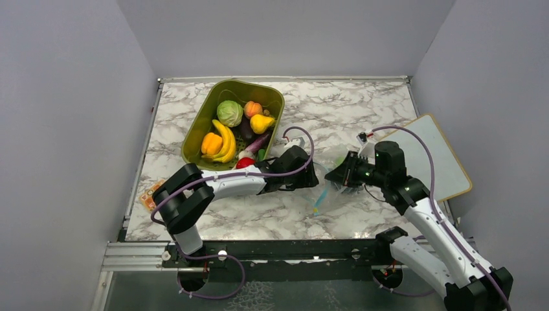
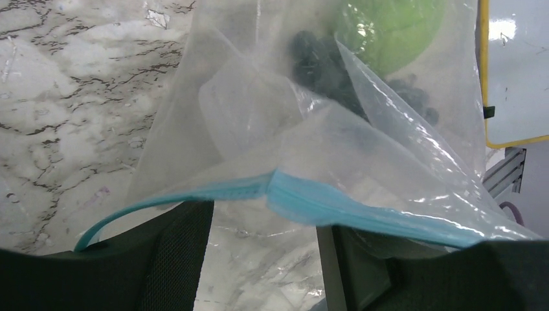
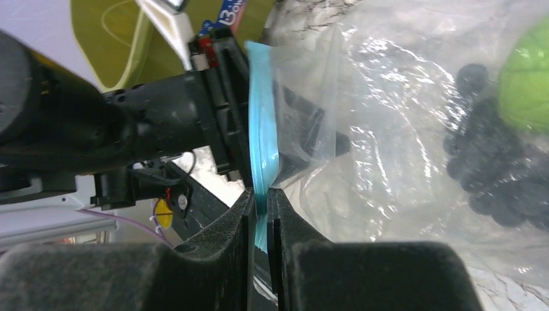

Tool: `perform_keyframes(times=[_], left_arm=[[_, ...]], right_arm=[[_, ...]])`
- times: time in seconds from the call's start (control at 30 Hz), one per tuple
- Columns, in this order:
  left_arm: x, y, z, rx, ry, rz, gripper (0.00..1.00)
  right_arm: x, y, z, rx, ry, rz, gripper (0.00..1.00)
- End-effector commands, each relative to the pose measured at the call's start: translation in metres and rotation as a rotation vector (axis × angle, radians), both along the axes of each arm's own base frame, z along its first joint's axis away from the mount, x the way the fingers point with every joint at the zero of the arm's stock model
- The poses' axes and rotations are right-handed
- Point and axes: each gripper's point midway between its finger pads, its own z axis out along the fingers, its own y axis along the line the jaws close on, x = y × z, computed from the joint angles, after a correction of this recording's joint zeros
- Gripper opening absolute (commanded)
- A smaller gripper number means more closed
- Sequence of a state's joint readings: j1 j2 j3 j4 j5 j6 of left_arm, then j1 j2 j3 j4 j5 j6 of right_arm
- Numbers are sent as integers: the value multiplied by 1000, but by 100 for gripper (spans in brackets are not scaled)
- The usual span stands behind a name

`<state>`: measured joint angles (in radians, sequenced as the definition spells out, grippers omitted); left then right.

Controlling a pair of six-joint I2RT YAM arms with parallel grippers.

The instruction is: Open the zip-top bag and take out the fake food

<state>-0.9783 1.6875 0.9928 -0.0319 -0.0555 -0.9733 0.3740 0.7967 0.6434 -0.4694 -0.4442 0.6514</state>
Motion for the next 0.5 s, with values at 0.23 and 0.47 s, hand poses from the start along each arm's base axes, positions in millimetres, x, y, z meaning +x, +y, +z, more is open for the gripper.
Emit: perform_keyframes(times=[0.23, 0.47], left_arm=[[9, 2, 7, -13, -37, 55, 61], [8, 1, 7, -18, -35, 46, 62]], right_arm=[[30, -32, 69, -143, -286, -133, 39], [71, -98, -2, -487, -35, -449, 39]])
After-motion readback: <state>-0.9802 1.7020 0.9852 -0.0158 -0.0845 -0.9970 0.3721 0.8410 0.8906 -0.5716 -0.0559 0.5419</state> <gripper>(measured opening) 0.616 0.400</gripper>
